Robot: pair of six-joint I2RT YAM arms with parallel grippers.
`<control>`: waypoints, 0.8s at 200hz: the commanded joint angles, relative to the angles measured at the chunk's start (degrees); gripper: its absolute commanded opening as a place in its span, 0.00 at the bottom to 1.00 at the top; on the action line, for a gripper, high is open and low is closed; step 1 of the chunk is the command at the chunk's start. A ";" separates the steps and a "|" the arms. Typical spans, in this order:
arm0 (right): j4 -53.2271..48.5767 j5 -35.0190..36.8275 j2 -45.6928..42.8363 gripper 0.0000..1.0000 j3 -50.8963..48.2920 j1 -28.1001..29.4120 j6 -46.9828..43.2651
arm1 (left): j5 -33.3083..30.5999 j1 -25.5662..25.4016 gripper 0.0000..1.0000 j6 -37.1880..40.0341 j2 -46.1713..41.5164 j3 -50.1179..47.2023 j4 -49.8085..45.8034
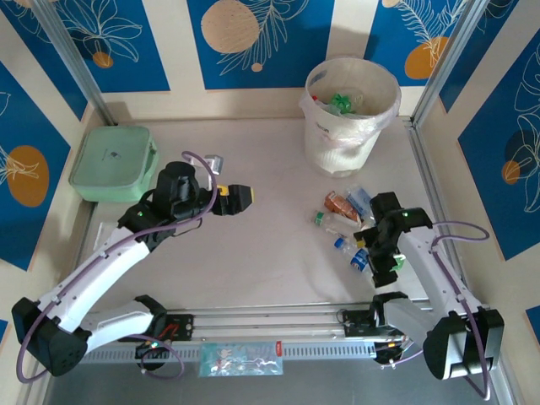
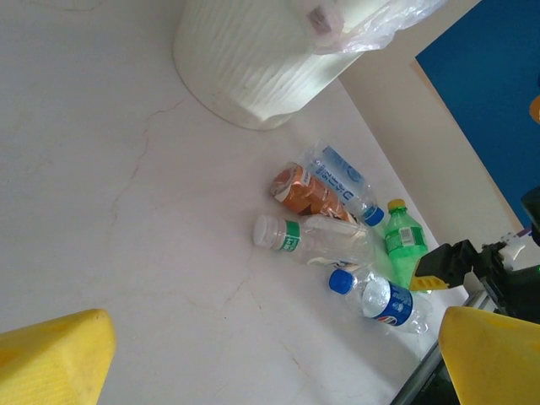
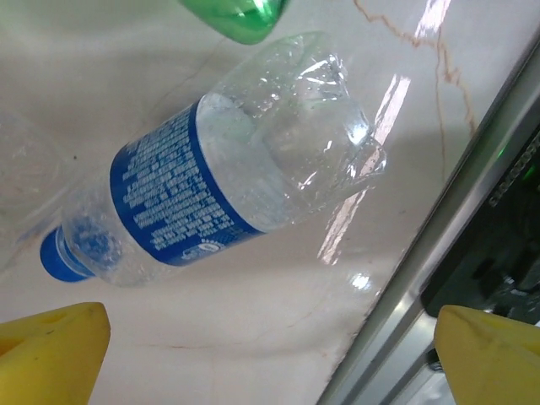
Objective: Put the plastic bottles in the bin
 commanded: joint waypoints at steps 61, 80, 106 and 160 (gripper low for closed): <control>9.18 -6.46 5.94 1.00 -4.16 -5.61 13.17 | 3.85 1.57 0.97 -0.12 -1.16 0.25 1.65; 10.43 -3.99 8.15 0.99 -3.05 -6.72 12.77 | 4.20 1.57 0.97 -0.22 -1.43 -0.13 1.71; 14.16 -3.67 11.18 0.96 -3.33 -7.76 12.12 | 4.50 1.60 0.97 -0.48 -1.51 -0.28 1.46; 19.51 -3.82 18.02 0.88 -3.55 -8.90 9.99 | 3.77 1.57 0.97 -0.54 -2.48 0.07 0.13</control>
